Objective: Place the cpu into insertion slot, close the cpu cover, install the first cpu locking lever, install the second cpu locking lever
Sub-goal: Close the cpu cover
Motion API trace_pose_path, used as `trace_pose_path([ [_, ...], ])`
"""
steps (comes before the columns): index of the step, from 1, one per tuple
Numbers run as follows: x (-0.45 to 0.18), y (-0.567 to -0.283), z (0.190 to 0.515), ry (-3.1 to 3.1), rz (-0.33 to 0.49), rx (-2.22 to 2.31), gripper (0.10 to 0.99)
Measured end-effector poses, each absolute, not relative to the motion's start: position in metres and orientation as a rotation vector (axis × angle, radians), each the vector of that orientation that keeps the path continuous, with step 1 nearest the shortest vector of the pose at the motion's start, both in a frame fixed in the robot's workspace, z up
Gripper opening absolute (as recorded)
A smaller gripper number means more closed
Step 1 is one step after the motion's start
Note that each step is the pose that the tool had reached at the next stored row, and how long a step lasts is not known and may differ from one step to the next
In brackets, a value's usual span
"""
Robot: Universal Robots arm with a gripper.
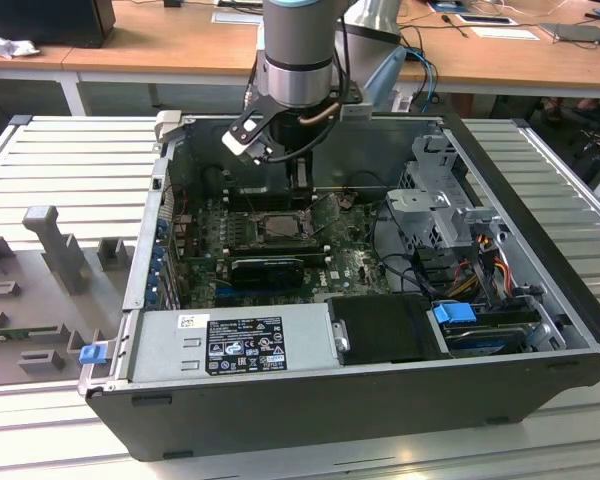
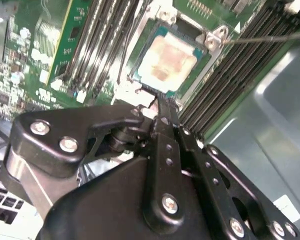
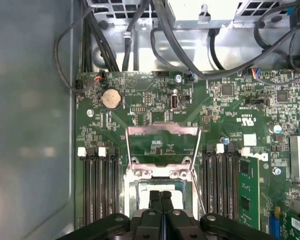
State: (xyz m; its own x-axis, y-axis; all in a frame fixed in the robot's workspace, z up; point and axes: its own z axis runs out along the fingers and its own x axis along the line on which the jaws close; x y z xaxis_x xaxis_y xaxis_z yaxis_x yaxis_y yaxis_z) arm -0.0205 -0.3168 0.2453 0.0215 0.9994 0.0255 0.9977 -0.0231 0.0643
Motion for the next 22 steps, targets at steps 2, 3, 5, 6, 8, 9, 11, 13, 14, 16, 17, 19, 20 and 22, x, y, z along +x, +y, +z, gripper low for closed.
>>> trace_pose_path([
  [2,-0.02,-0.317,0.246,2.176,0.098,2.225,0.106],
  [3,-0.02,-0.317,0.247,2.176,0.098,2.225,0.106],
  [5,-0.02,-0.317,0.25,2.176,0.098,2.225,0.106],
  [6,-0.02,-0.317,0.25,2.176,0.098,2.225,0.106],
  [8,-0.02,-0.317,0.255,2.176,0.098,2.225,0.106],
  [9,-0.02,-0.317,0.257,2.176,0.098,2.225,0.106],
  [11,-0.02,-0.317,0.262,2.176,0.098,2.225,0.106],
  [13,-0.015,-0.317,0.263,2.176,0.098,2.225,0.106],
  [14,-0.011,-0.317,0.263,2.176,0.097,2.225,0.106],
  [16,0.006,-0.317,0.263,2.179,0.09,2.229,0.106],
  [17,0.013,-0.317,0.263,2.18,0.088,2.23,0.106],
  [19,0.024,-0.317,0.262,2.181,0.087,2.231,0.106],
  [20,0.026,-0.317,0.262,2.181,0.087,2.23,0.106],
  [22,0.03,-0.317,0.262,2.181,0.087,2.23,0.106],
])
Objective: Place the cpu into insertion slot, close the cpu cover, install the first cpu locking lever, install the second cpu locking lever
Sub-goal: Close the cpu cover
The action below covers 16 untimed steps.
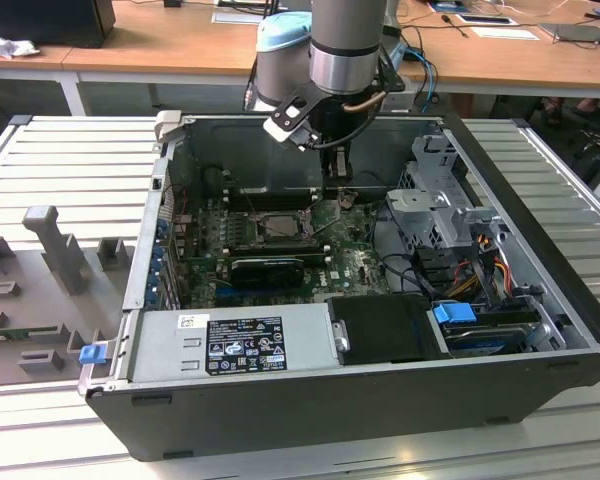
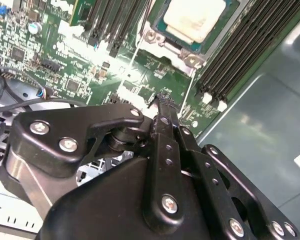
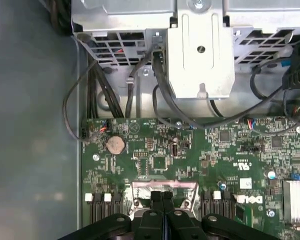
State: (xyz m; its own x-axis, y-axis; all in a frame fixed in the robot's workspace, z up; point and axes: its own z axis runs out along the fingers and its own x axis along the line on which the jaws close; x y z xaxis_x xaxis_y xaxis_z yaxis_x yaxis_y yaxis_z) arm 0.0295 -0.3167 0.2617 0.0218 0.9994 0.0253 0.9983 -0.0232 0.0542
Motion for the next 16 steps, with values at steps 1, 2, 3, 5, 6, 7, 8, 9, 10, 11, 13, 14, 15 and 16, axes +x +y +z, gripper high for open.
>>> trace_pose_path([
  [1,0.031,-0.317,0.261,2.181,0.087,2.23,0.106],
  [2,0.031,-0.317,0.261,2.181,0.087,2.23,0.106],
  [3,0.032,-0.317,0.261,2.181,0.087,2.23,0.106],
  [5,0.033,-0.317,0.261,2.181,0.088,2.23,0.106],
  [6,0.033,-0.317,0.261,2.181,0.087,2.23,0.106],
  [7,0.034,-0.317,0.261,2.181,0.087,2.23,0.106],
  [8,0.034,-0.317,0.26,2.181,0.087,2.23,0.106],
  [9,0.035,-0.317,0.26,2.181,0.087,2.23,0.106],
  [10,0.035,-0.317,0.26,2.181,0.087,2.23,0.106],
  [11,0.036,-0.317,0.26,2.181,0.087,2.23,0.106],
  [13,0.04,-0.317,0.26,2.181,0.088,2.23,0.106],
  [14,0.043,-0.317,0.26,2.181,0.087,2.23,0.106],
  [15,0.045,-0.317,0.259,2.181,0.087,2.23,0.106],
  [16,0.049,-0.317,0.259,2.181,0.087,2.23,0.106],
])
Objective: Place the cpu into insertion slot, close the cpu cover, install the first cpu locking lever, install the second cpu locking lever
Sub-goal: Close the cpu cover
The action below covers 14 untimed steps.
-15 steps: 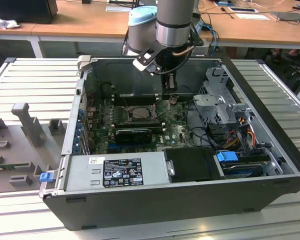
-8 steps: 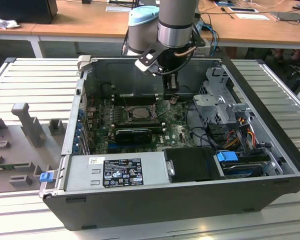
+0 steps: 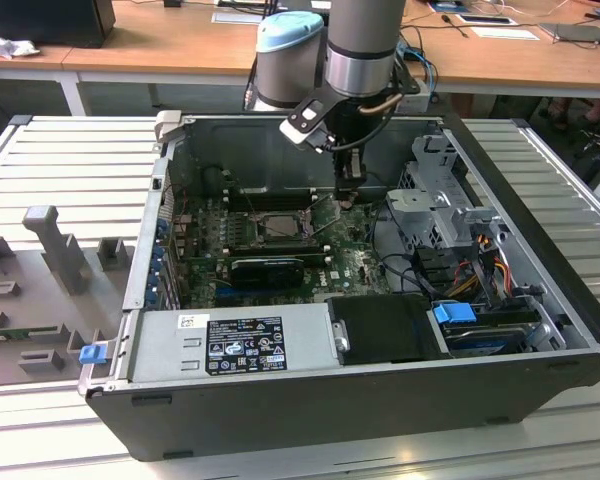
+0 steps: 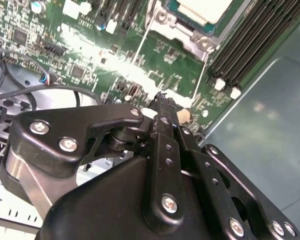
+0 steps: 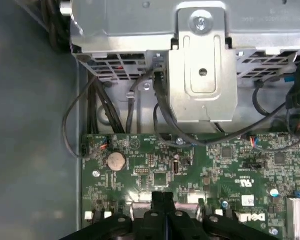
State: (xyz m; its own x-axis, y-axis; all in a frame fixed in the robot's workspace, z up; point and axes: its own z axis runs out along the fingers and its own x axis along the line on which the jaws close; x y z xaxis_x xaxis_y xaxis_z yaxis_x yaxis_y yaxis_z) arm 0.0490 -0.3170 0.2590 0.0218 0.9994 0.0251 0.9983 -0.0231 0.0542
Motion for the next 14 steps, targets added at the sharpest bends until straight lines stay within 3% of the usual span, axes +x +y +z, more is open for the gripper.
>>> trace_pose_path([
  [14,0.062,-0.321,0.245,2.203,0.051,2.255,0.106],
])
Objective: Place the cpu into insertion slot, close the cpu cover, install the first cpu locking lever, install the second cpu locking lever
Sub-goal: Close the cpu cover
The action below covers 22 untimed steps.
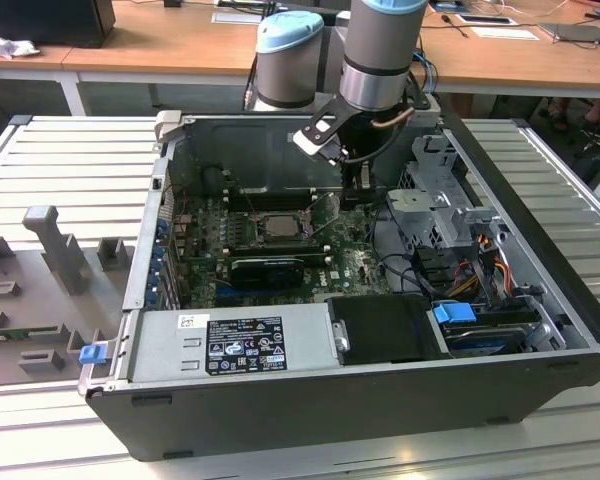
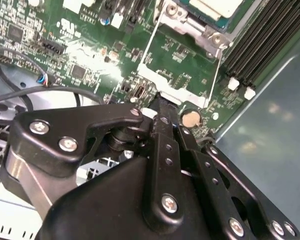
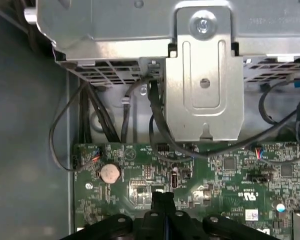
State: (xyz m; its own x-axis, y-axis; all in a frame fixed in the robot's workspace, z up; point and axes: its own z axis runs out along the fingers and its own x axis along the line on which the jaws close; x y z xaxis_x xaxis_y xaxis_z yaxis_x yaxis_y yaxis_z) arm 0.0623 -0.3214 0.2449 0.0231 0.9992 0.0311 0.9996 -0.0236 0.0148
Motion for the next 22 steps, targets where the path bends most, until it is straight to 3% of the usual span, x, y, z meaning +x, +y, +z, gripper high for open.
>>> trace_pose_path([
  [22,0.017,-0.322,0.245,-2.186,-0.053,-2.237,0.106],
])
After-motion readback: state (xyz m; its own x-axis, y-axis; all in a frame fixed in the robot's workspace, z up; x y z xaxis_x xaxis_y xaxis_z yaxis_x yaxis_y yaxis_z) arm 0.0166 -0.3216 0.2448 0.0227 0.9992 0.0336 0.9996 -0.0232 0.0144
